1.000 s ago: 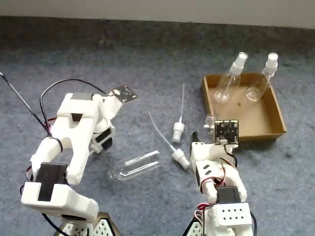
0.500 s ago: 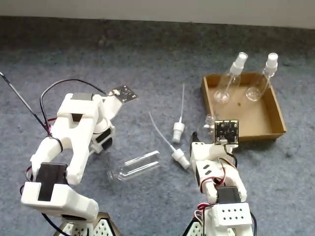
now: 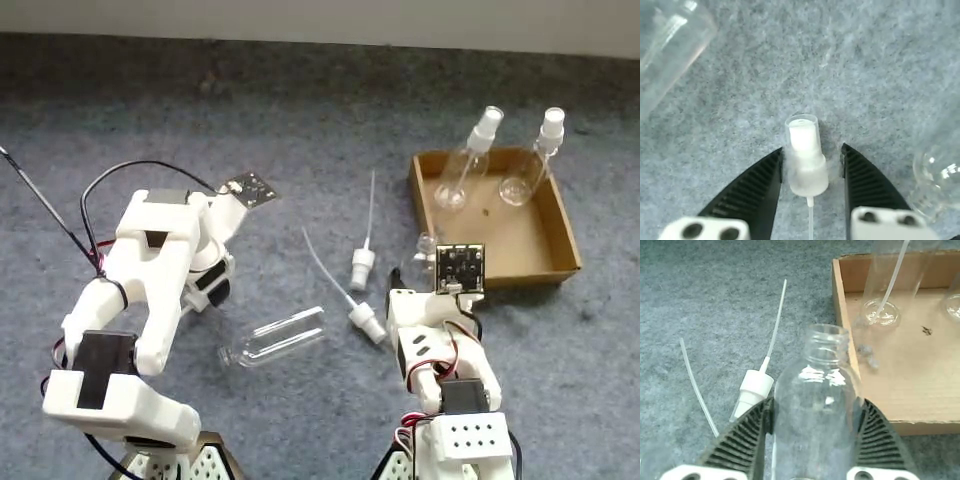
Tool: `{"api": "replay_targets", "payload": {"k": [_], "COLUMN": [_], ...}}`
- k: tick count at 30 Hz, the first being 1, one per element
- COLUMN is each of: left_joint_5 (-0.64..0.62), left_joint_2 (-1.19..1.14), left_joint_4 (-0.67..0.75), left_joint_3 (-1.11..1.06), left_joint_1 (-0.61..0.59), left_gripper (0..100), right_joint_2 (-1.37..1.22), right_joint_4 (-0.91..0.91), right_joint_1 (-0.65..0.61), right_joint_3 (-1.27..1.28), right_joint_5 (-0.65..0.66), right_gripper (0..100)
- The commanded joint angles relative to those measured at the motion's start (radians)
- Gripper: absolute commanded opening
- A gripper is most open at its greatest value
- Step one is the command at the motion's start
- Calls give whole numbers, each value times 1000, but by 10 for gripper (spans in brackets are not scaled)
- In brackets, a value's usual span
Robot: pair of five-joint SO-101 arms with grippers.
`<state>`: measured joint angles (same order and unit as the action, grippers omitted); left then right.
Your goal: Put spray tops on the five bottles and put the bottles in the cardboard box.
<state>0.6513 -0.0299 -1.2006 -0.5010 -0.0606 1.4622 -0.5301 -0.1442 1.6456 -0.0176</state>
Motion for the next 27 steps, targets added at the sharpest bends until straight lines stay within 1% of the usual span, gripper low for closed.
{"api": "replay_targets", "payload": {"k": [1,27], "left_joint_5": [-6,-6], "left_joint_2": [7,-15], "left_joint_4": [-3,-11], "left_joint_3": [7,33], "left_joint_1": [10,-16], "left_gripper": [171,175], "right_joint_2": [4,4], "right_joint_4": [19,19], "right_joint_1": [4,4], "right_joint_3": [-2,-2], "right_joint_5": [-3,-3], "right_gripper": [139,139]}}
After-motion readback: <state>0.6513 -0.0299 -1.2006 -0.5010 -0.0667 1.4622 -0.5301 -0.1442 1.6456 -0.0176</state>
